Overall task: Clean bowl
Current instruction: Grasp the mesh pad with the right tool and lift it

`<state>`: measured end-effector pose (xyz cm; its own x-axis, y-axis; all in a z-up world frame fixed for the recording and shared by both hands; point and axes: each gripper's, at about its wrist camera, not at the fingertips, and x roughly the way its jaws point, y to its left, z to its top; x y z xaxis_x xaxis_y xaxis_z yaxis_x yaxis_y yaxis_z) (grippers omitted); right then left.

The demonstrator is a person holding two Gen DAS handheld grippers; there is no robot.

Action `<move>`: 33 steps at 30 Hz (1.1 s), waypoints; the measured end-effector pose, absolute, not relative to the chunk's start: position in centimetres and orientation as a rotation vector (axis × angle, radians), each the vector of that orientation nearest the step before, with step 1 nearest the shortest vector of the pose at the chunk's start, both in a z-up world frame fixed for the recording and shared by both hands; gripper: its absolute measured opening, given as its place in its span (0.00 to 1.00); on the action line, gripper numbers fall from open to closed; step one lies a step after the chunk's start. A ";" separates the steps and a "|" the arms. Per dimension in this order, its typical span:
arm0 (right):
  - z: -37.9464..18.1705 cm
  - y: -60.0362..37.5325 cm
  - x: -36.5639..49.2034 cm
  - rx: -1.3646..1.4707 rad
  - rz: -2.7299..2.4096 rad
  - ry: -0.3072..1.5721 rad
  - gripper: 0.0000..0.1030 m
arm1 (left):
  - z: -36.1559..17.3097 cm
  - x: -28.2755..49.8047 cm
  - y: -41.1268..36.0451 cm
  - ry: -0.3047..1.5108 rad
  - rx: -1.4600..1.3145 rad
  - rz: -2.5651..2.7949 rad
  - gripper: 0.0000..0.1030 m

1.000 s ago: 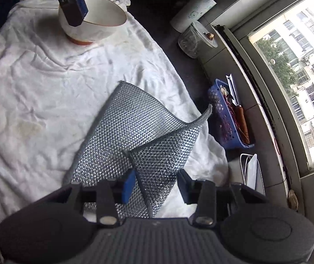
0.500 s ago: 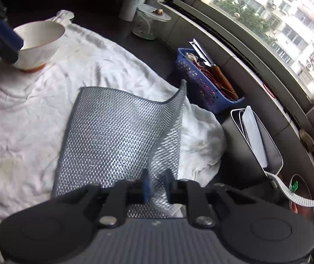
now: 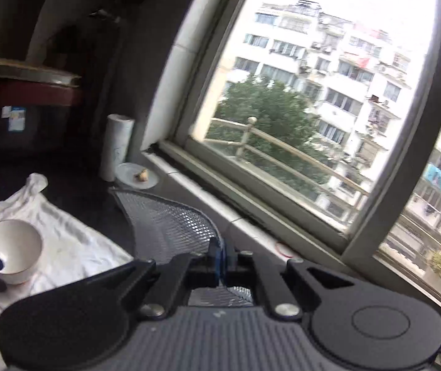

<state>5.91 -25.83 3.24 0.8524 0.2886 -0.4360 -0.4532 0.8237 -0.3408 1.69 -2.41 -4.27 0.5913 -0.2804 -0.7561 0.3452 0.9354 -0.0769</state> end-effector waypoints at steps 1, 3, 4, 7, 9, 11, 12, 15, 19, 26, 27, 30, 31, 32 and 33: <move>1.7 -24.4 5.6 -0.465 0.472 0.439 0.02 | -4.2 1.6 -2.4 0.864 0.081 -0.362 0.27; -1.4 -21.7 4.6 -0.511 0.593 0.555 0.02 | -4.2 1.4 -2.0 0.862 0.073 -0.353 0.27; -3.2 -20.4 4.0 -0.538 0.652 0.612 0.02 | -4.2 1.3 -1.8 0.865 0.067 -0.348 0.28; -8.1 -17.7 2.7 -0.559 0.763 0.760 0.02 | -4.2 1.1 -1.4 0.869 0.071 -0.331 0.28; -9.6 -16.8 2.4 -0.561 0.792 0.817 0.02 | -4.2 1.0 -1.1 0.869 0.064 -0.327 0.28; -10.0 -16.4 2.6 -0.494 0.819 0.880 0.02 | -4.3 0.9 -1.0 0.871 0.064 -0.322 0.28; -9.9 -16.3 2.8 -0.467 0.829 0.893 0.02 | -4.3 0.9 -1.0 0.871 0.065 -0.319 0.28; -8.8 -16.4 3.1 -0.436 0.827 0.857 0.03 | -4.3 0.9 -0.9 0.869 0.056 -0.325 0.28; -10.2 -15.8 3.0 -0.544 0.833 0.943 0.57 | -4.2 0.9 -1.2 0.863 0.062 -0.334 0.28; -8.2 -18.0 2.8 -0.401 0.802 0.901 0.67 | -3.9 0.8 -0.9 0.853 0.036 -0.299 0.28; -7.7 -18.2 2.9 -0.390 0.776 0.869 0.67 | -3.8 0.8 -0.8 0.855 0.035 -0.298 0.28; -7.1 -18.0 4.3 -0.371 0.709 0.763 0.58 | -4.0 0.5 -0.5 0.872 0.043 -0.296 0.29; -7.1 -17.7 5.0 -0.362 0.693 0.735 0.46 | -4.1 0.4 -0.4 0.878 0.045 -0.295 0.29; -7.3 -17.3 5.9 -0.347 0.677 0.718 0.42 | -4.2 0.2 -0.4 0.884 0.047 -0.294 0.29; -7.4 -17.0 6.8 -0.331 0.657 0.712 0.41 | -4.3 0.2 -0.2 0.889 0.047 -0.292 0.29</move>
<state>6.82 -16.97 -7.44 0.5701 0.4401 -0.6938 -0.6560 0.7522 -0.0620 0.15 -0.23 -4.29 0.5935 -0.2319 -0.7707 0.2709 0.9593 -0.0801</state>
